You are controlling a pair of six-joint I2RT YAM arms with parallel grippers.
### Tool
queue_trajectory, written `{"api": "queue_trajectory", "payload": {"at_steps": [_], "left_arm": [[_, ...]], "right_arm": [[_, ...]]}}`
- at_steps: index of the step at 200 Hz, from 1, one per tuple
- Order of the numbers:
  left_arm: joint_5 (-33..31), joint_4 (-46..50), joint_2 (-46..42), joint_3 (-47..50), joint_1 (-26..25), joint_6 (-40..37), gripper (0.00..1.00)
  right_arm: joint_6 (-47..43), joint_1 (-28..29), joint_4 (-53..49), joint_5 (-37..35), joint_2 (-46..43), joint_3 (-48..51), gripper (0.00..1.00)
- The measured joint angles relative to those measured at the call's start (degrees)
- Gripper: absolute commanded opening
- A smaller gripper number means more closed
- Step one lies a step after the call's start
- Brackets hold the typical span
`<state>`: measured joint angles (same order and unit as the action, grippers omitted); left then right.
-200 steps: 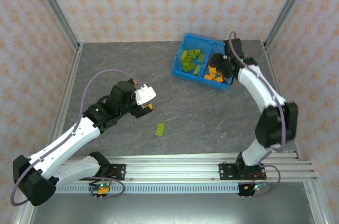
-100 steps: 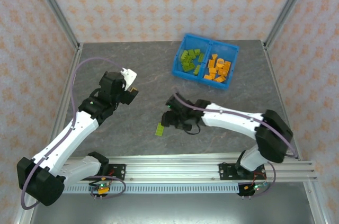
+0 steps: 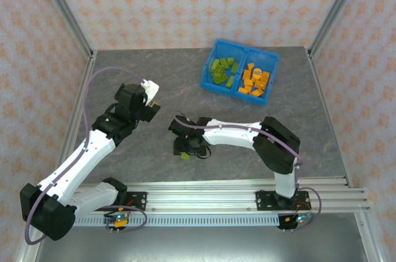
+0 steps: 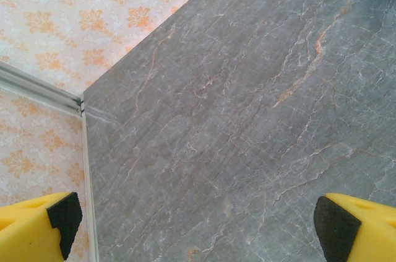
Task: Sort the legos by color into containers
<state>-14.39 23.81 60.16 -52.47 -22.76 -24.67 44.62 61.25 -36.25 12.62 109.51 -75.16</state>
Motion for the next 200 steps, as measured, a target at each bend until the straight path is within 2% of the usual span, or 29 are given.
{"api": "queue_trajectory", "payload": {"at_steps": [28, 48, 87, 109, 133, 159, 200], "left_arm": [[0.5, 0.0, 0.0, 0.0, 0.0, -0.5, 1.0], [0.6, 0.0, 0.0, 0.0, 0.0, -0.7, 1.0], [1.1, 0.0, 0.0, 0.0, 0.0, -0.9, 1.0], [3.9, 0.0, 0.0, 0.0, 0.0, -1.3, 1.0], [10.5, 0.2, -0.4, 0.0, 0.0, -2.8, 1.0], [21.6, 1.9, -1.7, 0.0, 0.0, -6.6, 1.0], [38.8, 5.4, -3.4, 0.0, -0.7, -13.6, 1.0]], "right_arm": [[-0.9, 0.5, -2.3, -2.9, 3.0, -1.5, 0.68], [-1.2, 1.0, -3.0, -4.4, 3.2, -1.8, 0.62], [-1.4, 1.0, -3.8, -7.2, 2.5, -0.3, 0.35], [-1.1, 0.4, -2.2, -8.4, -0.5, 3.5, 0.29], [-1.3, -3.5, -1.2, -9.0, -5.0, 9.1, 0.27], [-2.1, -10.7, -0.7, -9.3, -11.3, 14.3, 0.27], [-5.6, -20.9, 0.4, -8.5, -21.3, 15.3, 0.28]]}}
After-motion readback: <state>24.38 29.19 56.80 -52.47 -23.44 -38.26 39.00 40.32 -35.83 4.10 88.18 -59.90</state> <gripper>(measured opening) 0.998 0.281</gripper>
